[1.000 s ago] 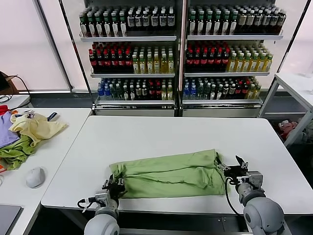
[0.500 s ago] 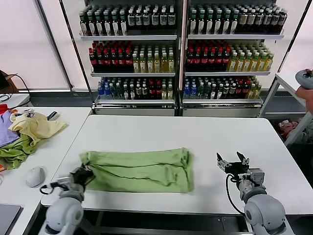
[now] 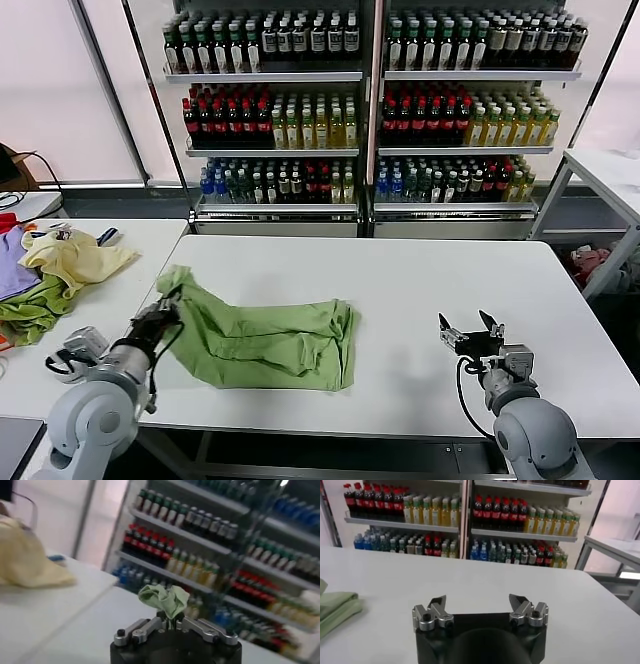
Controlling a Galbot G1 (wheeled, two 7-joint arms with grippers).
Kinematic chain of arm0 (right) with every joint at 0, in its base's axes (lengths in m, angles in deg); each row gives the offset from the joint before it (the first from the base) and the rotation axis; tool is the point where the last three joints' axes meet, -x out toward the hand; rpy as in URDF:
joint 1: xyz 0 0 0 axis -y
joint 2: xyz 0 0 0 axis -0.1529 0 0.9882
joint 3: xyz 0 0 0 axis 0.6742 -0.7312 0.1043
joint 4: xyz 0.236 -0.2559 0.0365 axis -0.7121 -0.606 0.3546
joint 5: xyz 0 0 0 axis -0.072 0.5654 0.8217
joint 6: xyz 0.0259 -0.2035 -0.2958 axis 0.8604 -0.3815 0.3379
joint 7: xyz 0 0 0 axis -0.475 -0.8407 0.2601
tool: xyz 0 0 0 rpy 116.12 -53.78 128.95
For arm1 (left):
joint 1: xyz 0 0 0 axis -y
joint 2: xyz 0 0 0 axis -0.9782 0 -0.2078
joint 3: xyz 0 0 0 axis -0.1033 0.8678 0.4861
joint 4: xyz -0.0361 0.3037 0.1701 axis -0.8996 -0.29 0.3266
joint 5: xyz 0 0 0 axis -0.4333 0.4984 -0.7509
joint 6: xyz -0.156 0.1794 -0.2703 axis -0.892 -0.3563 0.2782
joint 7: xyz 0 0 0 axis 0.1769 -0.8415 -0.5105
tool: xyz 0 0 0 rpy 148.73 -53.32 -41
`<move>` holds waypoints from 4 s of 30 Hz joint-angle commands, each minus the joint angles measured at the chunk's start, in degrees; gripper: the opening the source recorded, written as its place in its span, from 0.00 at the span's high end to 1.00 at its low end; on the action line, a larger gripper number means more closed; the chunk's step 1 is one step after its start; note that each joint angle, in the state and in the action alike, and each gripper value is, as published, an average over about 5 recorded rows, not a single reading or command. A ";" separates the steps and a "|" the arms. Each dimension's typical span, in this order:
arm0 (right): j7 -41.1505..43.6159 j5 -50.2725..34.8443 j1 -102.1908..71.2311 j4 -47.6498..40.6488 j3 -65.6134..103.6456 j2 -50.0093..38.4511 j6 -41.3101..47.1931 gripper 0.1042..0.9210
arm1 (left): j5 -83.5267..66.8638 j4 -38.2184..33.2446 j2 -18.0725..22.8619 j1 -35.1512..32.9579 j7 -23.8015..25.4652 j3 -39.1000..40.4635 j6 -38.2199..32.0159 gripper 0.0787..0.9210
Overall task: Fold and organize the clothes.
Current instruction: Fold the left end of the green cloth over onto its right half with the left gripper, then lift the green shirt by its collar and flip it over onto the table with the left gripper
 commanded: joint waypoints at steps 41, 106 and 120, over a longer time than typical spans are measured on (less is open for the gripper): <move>0.14 2.01 0.46 -0.66 -0.61 1.04 -0.97 0.12 | 29.29 8.42 1.55 -4.09 0.19 9.70 -5.33 0.12; 0.10 2.23 -1.04 2.70 -0.08 2.15 -1.10 0.12 | -7.81 -2.74 -10.07 5.44 1.74 -2.15 0.79 0.94; 0.35 1.97 -2.89 4.00 2.76 1.39 -1.55 0.12 | 35.49 22.76 12.73 21.44 7.02 39.26 -3.06 0.94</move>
